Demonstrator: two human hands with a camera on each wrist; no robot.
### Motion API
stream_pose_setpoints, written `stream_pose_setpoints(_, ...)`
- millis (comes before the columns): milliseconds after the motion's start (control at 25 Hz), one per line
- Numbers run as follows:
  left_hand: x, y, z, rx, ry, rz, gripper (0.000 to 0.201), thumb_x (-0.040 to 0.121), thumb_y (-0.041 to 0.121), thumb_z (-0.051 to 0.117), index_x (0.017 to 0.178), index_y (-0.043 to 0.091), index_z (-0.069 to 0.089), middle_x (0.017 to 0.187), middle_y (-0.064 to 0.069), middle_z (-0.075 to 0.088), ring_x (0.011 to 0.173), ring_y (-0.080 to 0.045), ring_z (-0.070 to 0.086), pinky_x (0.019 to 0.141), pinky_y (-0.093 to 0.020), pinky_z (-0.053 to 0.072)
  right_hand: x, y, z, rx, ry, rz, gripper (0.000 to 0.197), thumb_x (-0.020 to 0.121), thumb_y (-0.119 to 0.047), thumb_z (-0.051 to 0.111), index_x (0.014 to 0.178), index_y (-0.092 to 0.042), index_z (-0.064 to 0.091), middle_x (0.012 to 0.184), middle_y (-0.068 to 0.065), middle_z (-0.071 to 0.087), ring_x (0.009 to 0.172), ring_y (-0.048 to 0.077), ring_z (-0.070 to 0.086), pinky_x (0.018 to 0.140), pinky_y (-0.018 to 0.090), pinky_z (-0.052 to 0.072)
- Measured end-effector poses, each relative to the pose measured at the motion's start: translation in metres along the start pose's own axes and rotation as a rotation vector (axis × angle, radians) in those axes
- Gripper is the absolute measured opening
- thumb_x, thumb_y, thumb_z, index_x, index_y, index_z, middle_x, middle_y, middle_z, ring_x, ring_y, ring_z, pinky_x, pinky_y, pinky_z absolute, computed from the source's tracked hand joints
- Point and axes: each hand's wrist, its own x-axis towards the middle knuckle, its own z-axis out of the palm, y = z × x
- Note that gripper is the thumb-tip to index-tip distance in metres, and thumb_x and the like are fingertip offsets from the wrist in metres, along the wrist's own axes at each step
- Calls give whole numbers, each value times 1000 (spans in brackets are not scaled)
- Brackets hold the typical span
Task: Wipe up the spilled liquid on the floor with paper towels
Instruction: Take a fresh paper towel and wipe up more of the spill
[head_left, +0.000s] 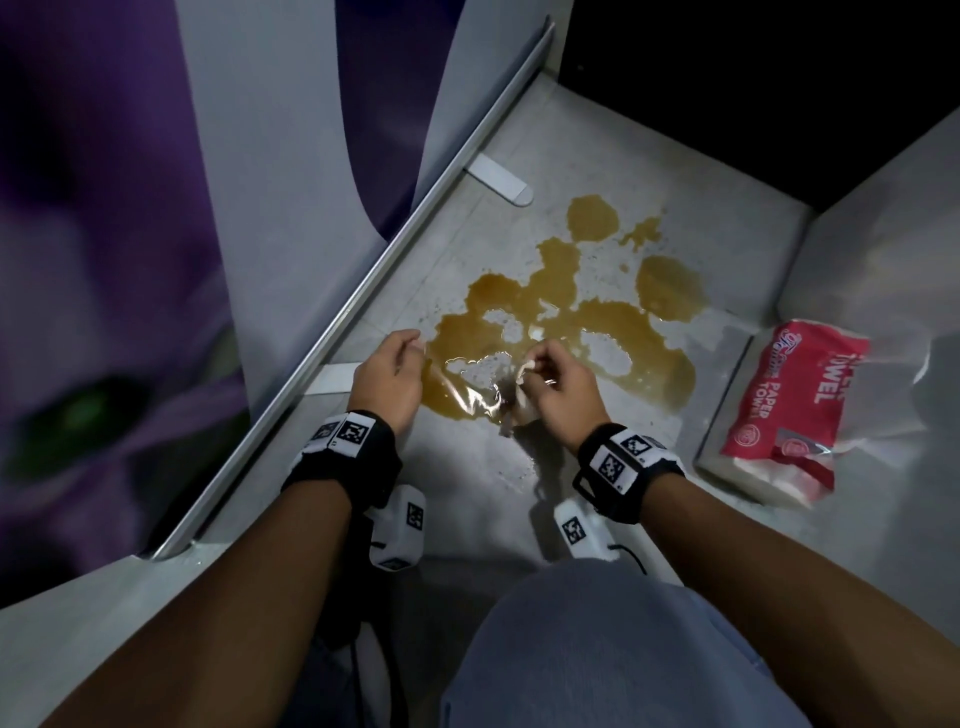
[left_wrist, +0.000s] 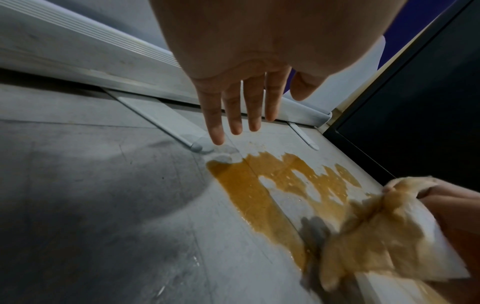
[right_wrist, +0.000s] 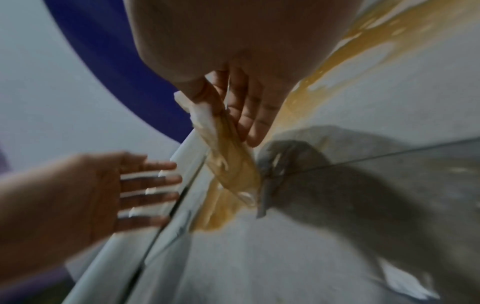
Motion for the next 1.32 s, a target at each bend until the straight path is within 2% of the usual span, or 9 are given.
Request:
stream_pose_setpoints(80,0,-2,1,-2,-9,-20,31,102,29,44,127,22,61,117,7,58,106,-9,51,93,-20,35,3,0,0,141,55,27,24,88,10,56,90,-14,56,86,1,60,73,7,54,69,17,47)
stream_pose_setpoints(120,0,-2,2,0,-11,-23,31,102,29,44,127,22,61,120,6,60,108,-9,52,93,-20,35,4,4,-2,102,64,14,24,88,9,56,89,-15,56,86,-1,61,76,9,57,71,20,49)
stream_pose_setpoints(280,-2,1,3,6,-11,-9,33,103,28,43,128,20,61,128,0,61,111,-10,52,94,-21,35,-2,32,-16,-536,-54,-188,21,89,-3,57,95,-22,62,91,-6,64,91,17,53,78,35,49)
stream_pose_setpoints(400,-2,3,6,22,-9,-2,34,103,28,42,129,19,60,128,-1,61,111,-11,52,93,-21,35,-7,44,-24,-699,-50,-365,22,85,-5,62,102,-14,72,102,5,66,96,27,54,78,42,51)
stream_pose_setpoints(560,-1,-1,11,31,-14,-3,33,103,28,43,128,18,62,129,-2,62,120,-19,55,96,-23,37,-15,48,-18,-851,-84,-412,30,88,-29,62,114,-17,71,113,7,60,100,27,53,84,39,48)
stream_pose_setpoints(760,2,-4,8,42,-19,4,34,102,27,43,129,15,61,131,-5,60,123,-22,53,107,-32,39,-16,48,-14,-813,-60,-442,21,87,-18,68,107,-12,73,102,11,66,86,31,60,75,45,54)
stream_pose_setpoints(960,3,-10,3,20,21,-15,34,102,27,42,128,15,61,132,-6,60,123,-23,53,108,-36,40,-32,51,6,-912,-172,-711,17,90,-26,61,100,-16,70,93,5,65,84,27,56,75,39,44)
stream_pose_setpoints(1200,7,-19,0,18,45,-15,33,102,27,42,126,15,62,131,-7,61,122,-23,54,108,-37,41,-7,47,28,-928,-117,-692,14,92,-30,62,93,-22,73,88,-1,66,81,24,54,74,38,38)
stream_pose_setpoints(1320,8,-20,1,1,57,1,33,102,26,44,125,14,63,129,-6,62,121,-23,55,108,-38,41,18,30,35,-931,-44,-593,12,91,-28,63,88,-23,73,85,-3,66,81,24,55,74,37,33)
